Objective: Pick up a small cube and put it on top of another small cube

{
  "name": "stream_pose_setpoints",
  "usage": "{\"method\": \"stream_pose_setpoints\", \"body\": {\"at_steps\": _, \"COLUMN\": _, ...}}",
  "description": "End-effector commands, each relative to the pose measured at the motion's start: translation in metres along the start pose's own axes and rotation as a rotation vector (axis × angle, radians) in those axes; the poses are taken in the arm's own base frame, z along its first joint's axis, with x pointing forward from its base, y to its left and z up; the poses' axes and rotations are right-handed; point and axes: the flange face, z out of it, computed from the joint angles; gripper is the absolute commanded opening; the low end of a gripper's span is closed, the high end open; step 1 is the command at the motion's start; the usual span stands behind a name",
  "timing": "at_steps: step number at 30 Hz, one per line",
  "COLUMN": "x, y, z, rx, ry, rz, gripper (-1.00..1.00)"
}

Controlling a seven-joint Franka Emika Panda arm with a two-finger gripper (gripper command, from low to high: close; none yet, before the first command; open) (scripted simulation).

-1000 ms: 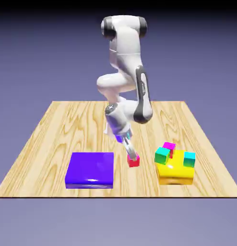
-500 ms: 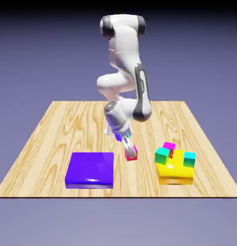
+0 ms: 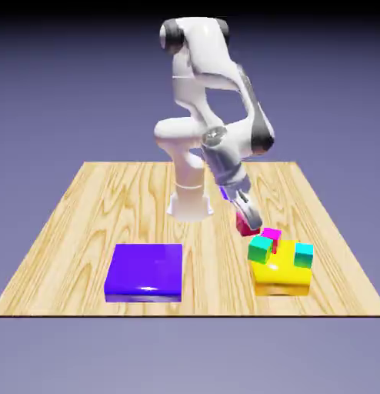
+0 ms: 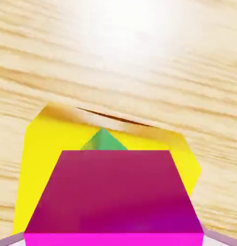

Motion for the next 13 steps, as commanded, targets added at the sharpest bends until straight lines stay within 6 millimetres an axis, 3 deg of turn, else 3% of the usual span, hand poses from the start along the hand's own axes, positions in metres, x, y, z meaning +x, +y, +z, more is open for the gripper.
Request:
{"method": "stream_pose_setpoints", "body": {"at_steps": 1, "x": 0.0, "y": 0.0, "z": 0.0, "rx": -0.001, "ry": 0.001, "rz": 0.0, "gripper": -1.0}}
{"method": "stream_pose_setpoints", "body": {"at_steps": 5, "x": 0.004, "y": -0.005, "z": 0.064, "rx": -0.001, "ry": 0.0, "rz": -0.001, "gripper": -1.0}}
{"method": "stream_pose_setpoints", "body": {"at_steps": 6, "x": 0.005, "y": -0.005, "z": 0.069, "rx": 0.0, "ry": 0.001, "rz": 0.0, "gripper": -1.0}}
{"method": "stream_pose_setpoints", "body": {"at_steps": 7, "x": 0.005, "y": -0.005, "z": 0.069, "rx": 0.0, "ry": 0.001, "rz": 0.0, "gripper": 1.0}}
{"method": "stream_pose_setpoints", "body": {"at_steps": 8, "x": 0.005, "y": -0.005, "z": 0.069, "rx": 0.0, "ry": 0.001, "rz": 0.0, "gripper": 1.0}}
{"method": "stream_pose_setpoints", "body": {"at_steps": 12, "x": 0.0, "y": -0.001, "z": 0.005, "rx": -0.001, "ry": 0.0, "rz": -0.001, "gripper": 1.0}}
{"method": "stream_pose_setpoints", "body": {"at_steps": 13, "x": 0.0, "y": 0.0, "z": 0.0, "rx": -0.001, "ry": 0.001, "rz": 0.0, "gripper": 1.0}}
